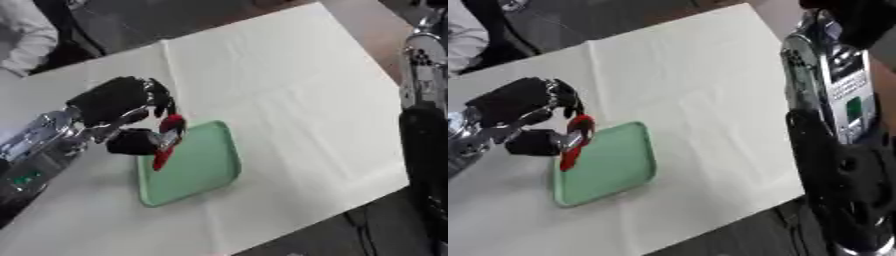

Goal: Pick up objects on the table and place them in the box.

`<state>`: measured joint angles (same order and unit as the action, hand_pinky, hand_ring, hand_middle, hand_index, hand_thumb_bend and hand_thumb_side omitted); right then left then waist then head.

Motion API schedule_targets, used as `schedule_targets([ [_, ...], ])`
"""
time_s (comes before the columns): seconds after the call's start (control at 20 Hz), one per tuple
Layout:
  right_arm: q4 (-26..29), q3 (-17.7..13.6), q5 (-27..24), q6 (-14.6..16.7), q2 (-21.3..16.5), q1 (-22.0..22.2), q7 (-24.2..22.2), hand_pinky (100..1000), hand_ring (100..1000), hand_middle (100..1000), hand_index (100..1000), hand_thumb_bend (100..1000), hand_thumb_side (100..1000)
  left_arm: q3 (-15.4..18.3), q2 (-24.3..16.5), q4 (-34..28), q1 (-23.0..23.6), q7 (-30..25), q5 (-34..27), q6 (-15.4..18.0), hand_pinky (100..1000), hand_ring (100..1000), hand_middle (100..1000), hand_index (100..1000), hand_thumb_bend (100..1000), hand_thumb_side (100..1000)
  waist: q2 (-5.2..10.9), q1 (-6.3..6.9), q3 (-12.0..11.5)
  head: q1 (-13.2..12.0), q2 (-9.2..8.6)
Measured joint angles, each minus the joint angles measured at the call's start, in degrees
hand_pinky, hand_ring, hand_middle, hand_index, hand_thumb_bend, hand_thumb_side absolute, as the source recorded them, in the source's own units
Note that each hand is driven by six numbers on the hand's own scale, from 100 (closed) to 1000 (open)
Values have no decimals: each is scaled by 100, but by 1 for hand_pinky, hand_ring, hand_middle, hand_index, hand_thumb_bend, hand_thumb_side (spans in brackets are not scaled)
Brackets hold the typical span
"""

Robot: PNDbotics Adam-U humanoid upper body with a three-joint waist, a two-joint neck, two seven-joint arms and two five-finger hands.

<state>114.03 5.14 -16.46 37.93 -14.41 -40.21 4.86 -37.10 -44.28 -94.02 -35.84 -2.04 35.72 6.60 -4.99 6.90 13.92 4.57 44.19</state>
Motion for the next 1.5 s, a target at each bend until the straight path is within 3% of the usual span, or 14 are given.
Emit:
schedule_targets([
  [0.85, 0, 0, 0, 1, -19, 0, -1, 225, 383, 432, 489, 116, 352, -1, -99, -71, 0, 385, 44, 25, 258, 413, 572, 668, 152, 914, 0, 0, -3, 0, 0],
  [1.15, 0, 0, 0, 1, -21, 0, -1, 225, 382, 431, 489, 115, 352, 75, -102, -160, 65, 525, 80, -84, 253, 446, 604, 693, 176, 905, 0, 0, -32, 0, 0],
  [1.3, 0, -2, 0, 1, -24, 0, -1, 225, 382, 431, 489, 115, 353, 341, -103, -372, 300, 715, 37, -292, 255, 433, 611, 709, 205, 893, -1, -5, -62, 6, 0],
  [1.5, 0, -12, 11, 12, -47, 6, 14, 225, 382, 431, 489, 113, 353, 1068, -94, -816, 960, 1130, -143, -881, 225, 406, 592, 720, 225, 874, -3, -45, -143, 58, 0],
])
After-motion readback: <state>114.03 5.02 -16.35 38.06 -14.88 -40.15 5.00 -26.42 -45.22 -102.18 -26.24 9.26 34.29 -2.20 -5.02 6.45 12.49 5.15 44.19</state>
